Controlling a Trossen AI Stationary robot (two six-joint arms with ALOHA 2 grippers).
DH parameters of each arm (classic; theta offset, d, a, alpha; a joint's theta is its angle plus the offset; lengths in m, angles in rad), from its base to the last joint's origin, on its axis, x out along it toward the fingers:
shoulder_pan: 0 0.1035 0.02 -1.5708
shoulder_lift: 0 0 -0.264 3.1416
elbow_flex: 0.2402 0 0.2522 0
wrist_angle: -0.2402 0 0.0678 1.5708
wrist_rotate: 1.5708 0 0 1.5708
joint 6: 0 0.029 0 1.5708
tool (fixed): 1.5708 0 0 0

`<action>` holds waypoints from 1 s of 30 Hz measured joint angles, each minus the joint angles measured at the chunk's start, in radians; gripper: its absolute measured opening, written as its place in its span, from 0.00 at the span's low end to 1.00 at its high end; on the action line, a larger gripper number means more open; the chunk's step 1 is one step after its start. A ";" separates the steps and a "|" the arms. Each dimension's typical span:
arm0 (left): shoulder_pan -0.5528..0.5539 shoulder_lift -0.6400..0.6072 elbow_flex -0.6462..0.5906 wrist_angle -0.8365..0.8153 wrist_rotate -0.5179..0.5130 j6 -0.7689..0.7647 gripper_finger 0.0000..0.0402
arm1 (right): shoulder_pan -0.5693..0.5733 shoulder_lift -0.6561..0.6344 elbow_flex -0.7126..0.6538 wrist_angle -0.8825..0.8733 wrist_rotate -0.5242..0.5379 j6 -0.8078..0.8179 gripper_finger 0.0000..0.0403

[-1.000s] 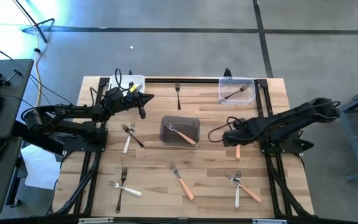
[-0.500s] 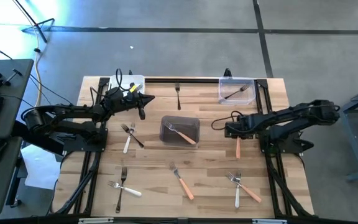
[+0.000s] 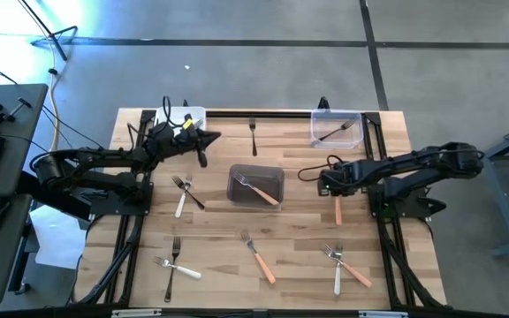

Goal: Sort silverware by color (type)
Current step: Put the top orange fork into the black bin

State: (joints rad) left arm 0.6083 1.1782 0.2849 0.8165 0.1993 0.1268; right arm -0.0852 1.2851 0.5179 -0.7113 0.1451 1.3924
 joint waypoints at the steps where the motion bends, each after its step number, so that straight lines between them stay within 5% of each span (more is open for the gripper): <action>1: 0.000 0.000 0.004 0.001 0.000 0.006 0.00 | 0.000 0.002 0.009 0.001 -0.001 -0.020 0.14; 9: 0.000 0.000 0.006 -0.011 0.000 -0.019 0.00 | 0.000 0.000 0.160 -0.013 0.004 -0.197 0.02; 19: 0.001 0.000 -0.024 -0.012 0.000 -0.045 0.00 | 0.001 -0.001 0.346 -0.175 0.028 -0.329 0.02; 30: 0.001 0.000 -0.026 -0.011 0.000 -0.048 0.00 | -0.016 -0.001 0.211 -0.157 -0.063 -0.364 0.33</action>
State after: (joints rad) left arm 0.6090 1.1782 0.2592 0.8057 0.1993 0.0792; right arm -0.1010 1.2846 0.7286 -0.8681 0.0824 1.0287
